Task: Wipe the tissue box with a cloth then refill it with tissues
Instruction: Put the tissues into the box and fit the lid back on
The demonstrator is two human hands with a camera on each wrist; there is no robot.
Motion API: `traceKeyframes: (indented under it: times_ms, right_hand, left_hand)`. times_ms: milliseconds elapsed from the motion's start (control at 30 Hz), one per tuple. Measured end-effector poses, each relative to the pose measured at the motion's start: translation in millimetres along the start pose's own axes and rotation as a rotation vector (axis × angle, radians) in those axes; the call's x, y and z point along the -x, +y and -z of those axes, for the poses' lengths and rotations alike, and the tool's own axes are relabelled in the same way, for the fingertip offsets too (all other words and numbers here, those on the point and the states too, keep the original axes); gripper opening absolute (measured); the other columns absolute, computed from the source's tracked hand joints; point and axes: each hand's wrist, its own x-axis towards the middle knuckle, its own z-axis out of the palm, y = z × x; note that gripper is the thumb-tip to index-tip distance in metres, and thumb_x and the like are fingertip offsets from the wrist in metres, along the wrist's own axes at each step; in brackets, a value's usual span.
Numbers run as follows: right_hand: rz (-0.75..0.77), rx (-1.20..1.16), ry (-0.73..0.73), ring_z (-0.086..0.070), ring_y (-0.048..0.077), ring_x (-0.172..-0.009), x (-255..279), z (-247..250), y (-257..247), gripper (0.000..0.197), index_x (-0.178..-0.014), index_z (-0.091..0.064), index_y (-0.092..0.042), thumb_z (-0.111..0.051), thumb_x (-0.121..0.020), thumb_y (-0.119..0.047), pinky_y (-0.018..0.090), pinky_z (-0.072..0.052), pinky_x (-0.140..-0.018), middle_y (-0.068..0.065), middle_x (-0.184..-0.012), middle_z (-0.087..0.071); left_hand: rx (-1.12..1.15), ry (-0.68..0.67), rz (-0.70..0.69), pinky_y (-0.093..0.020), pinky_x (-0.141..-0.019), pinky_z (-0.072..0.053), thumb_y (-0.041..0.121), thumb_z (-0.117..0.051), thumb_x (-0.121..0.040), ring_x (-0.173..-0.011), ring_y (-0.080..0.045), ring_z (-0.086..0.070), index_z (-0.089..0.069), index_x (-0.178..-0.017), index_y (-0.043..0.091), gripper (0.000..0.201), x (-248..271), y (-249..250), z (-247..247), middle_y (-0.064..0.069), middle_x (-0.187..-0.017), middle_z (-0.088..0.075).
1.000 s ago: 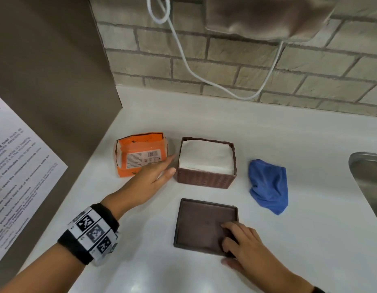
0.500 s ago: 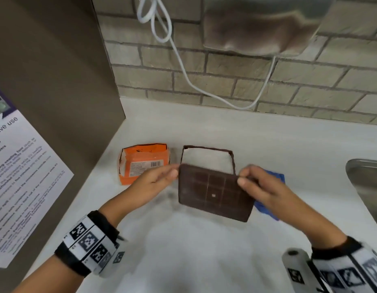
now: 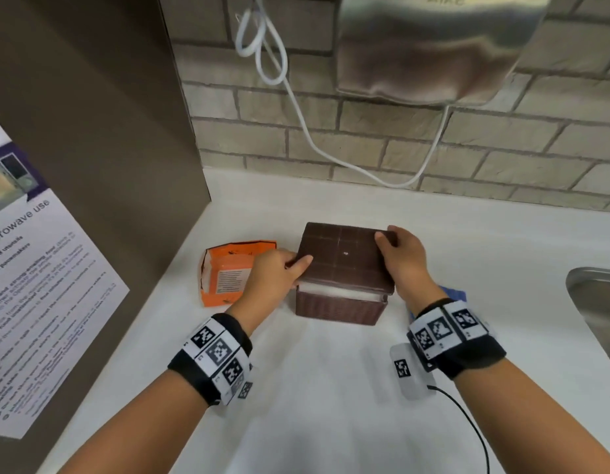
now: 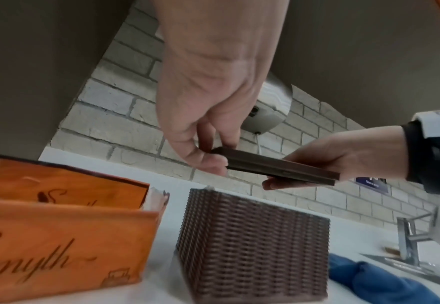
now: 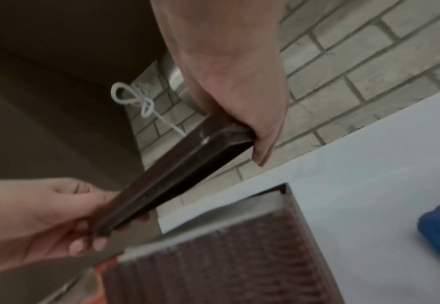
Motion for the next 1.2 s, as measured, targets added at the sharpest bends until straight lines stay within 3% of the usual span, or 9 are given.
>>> traceKeyframes:
  times_ms: [100,367,533,667,733,833,900,1100,1200]
  right_hand:
    - [0.052,0.176,-0.041,-0.039,0.029,-0.137,3.1,-7.7,6.2,0.051,-0.145,-0.038,-0.005,-0.047,-0.100,-0.028,0.032,-0.028,-0.112,0.014,-0.148,-0.043]
    - [0.229,0.331,-0.064,-0.039,0.030,-0.136,4.8,-20.6,27.2,0.041,-0.139,-0.046,-0.001,-0.041,-0.103,-0.018,0.027,-0.024,-0.112,0.018,-0.146,-0.045]
    - [0.130,0.235,-0.103,-0.034,0.030,-0.140,2.5,-28.8,34.6,0.047,-0.149,-0.029,-0.011,-0.033,-0.105,-0.025,0.031,-0.026,-0.112,0.016,-0.152,-0.035]
    - [-0.019,0.093,-0.156,-0.050,0.034,-0.125,-0.3,-27.4,39.6,0.051,-0.149,-0.025,-0.020,-0.036,-0.102,-0.037,0.036,-0.038,-0.103,0.016,-0.141,-0.050]
    - [-0.161,-0.047,-0.161,-0.054,0.032,-0.122,-0.9,-27.7,42.9,0.064,-0.149,-0.025,-0.018,-0.045,-0.097,-0.047,0.035,-0.042,-0.104,0.012,-0.138,-0.052]
    - [-0.328,-0.219,-0.201,-0.066,0.027,-0.100,-4.5,-28.9,44.2,0.061,-0.122,-0.055,-0.010,-0.056,-0.086,-0.059,0.040,-0.052,-0.096,0.008,-0.111,-0.068]
    - [-0.353,-0.250,-0.228,-0.067,0.026,-0.092,-3.9,-27.7,40.2,0.049,-0.107,-0.059,-0.013,-0.055,-0.087,-0.058,0.038,-0.054,-0.091,0.007,-0.099,-0.068]
    - [-0.413,-0.463,-0.326,-0.067,0.027,-0.099,4.4,-17.2,39.1,0.059,-0.132,-0.044,-0.023,-0.050,-0.088,-0.062,0.044,-0.056,-0.088,0.009,-0.116,-0.064]
    - [-0.326,-0.585,-0.371,-0.066,0.024,-0.105,21.9,-6.1,30.7,0.050,-0.130,-0.043,-0.029,-0.046,-0.091,-0.061,0.043,-0.057,-0.088,0.006,-0.122,-0.062]
  left_hand:
    - [-0.113,-0.022,0.007,-0.031,-0.064,-0.051,0.036,-0.055,-0.096,-0.067,-0.021,-0.065,-0.074,-0.086,0.006,0.038,2.3,-8.1,-8.9,-0.007,-0.073,-0.070]
    - [-0.385,-0.032,0.020,-0.030,-0.065,-0.044,0.040,-0.049,-0.098,-0.075,-0.027,-0.062,-0.071,-0.089,0.001,0.045,0.5,-6.2,-22.1,-0.017,-0.086,-0.066]
    - [-0.527,-0.050,0.047,-0.033,-0.076,-0.053,0.031,-0.039,-0.103,-0.091,-0.026,-0.063,-0.058,-0.120,0.008,0.034,-2.5,-2.3,-30.1,-0.014,-0.106,-0.061]
    - [-0.318,-0.101,0.114,-0.031,-0.073,-0.053,0.044,-0.038,-0.100,-0.094,-0.027,-0.067,-0.044,-0.129,0.010,0.046,-10.0,1.2,-37.2,-0.011,-0.108,-0.067]
    - [-0.177,-0.152,0.187,-0.034,-0.082,-0.055,0.051,-0.041,-0.097,-0.098,-0.027,-0.066,-0.044,-0.129,0.011,0.051,-17.1,-1.5,-40.2,-0.010,-0.113,-0.067]
    - [-0.056,-0.223,0.266,-0.040,-0.090,-0.054,0.055,-0.040,-0.096,-0.101,-0.026,-0.065,-0.048,-0.129,0.013,0.054,-23.9,-5.1,-41.5,-0.009,-0.115,-0.066]
    - [0.028,-0.239,0.307,-0.039,-0.092,-0.053,0.057,-0.039,-0.096,-0.103,-0.025,-0.064,-0.051,-0.128,0.014,0.055,-23.8,-4.3,-40.6,-0.007,-0.117,-0.066]
    - [0.681,-0.271,0.460,-0.038,-0.088,-0.055,0.033,-0.051,-0.098,-0.109,-0.023,-0.063,-0.042,-0.137,0.023,0.040,-11.8,3.5,-35.1,-0.003,-0.122,-0.062]
    - [0.823,-0.261,0.483,-0.039,-0.083,-0.058,0.022,-0.064,-0.092,-0.105,-0.023,-0.066,-0.030,-0.141,0.031,0.060,-4.1,1.0,-31.5,-0.005,-0.121,-0.062]
